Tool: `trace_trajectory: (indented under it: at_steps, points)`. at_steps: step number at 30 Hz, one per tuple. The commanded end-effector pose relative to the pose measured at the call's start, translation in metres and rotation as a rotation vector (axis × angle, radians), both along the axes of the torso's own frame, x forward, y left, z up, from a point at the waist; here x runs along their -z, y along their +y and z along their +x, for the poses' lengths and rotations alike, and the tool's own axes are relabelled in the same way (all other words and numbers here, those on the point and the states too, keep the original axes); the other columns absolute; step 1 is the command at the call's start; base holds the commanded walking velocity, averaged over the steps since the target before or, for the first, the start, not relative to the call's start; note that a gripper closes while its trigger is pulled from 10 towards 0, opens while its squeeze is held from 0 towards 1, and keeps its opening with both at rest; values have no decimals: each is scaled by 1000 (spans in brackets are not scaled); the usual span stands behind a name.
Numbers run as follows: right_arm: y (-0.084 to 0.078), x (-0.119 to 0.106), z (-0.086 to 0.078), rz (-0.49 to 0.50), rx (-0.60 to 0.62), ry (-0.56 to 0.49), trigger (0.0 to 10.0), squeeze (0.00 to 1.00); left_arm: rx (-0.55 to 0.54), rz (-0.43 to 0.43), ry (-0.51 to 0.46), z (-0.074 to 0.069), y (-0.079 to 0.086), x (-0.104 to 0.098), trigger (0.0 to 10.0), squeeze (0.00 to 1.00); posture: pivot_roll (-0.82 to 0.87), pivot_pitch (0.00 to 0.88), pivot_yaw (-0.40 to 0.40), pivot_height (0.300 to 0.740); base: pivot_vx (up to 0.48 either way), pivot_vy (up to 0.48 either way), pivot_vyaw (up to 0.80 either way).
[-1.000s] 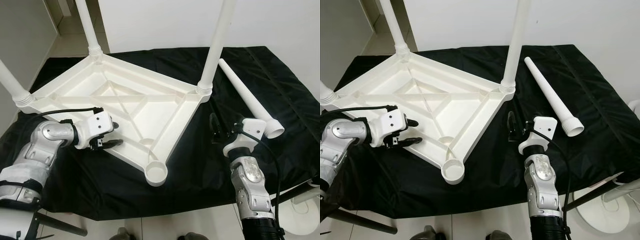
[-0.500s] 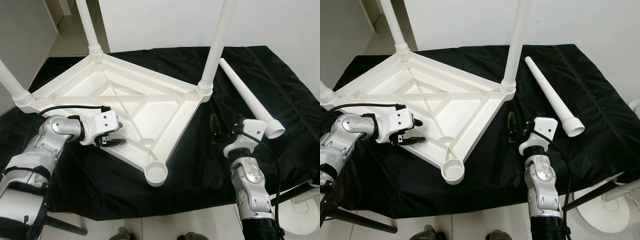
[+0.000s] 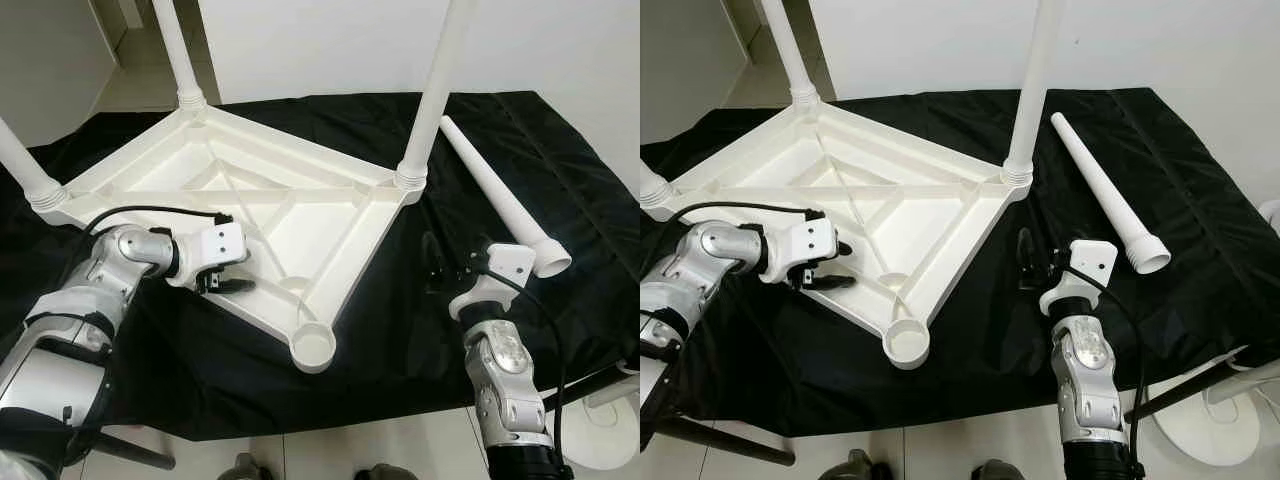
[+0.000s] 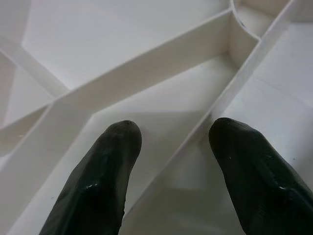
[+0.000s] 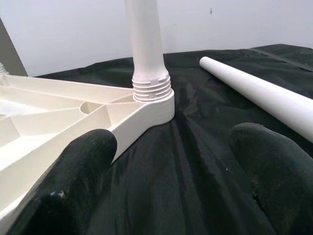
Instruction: Building children table
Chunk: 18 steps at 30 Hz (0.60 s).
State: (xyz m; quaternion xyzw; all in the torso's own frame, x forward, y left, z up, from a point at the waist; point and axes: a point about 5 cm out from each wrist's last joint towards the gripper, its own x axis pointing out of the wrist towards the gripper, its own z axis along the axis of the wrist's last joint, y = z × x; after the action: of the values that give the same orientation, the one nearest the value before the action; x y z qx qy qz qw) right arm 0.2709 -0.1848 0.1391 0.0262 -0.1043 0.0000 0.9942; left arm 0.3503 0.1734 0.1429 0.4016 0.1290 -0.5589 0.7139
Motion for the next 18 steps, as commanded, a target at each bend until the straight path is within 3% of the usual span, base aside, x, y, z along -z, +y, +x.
trace_trajectory:
  at_steps: [1,12,14,16,18]
  points:
    - [1,2,-3,-6,0,14,10000,0,69,50,67,-4,-1,4,10000,0,-139,107,71,740,0,0,0]
    - [0,4,-9,-12,-2,34,10000,0,114,91,107,-7,-3,12,10000,0,-142,139,70,740,0,0,0]
    - [0,4,-10,-12,-1,35,10000,0,113,85,112,-7,-3,12,9608,0,-142,140,70,740,0,0,0]
    - [0,5,-11,-13,0,40,10000,0,117,70,117,-6,-5,11,6039,0,-141,139,71,740,0,0,0]
    - [0,5,-11,-13,0,40,10000,0,117,70,117,-6,-5,11,6039,0,-141,139,71,740,0,0,0]
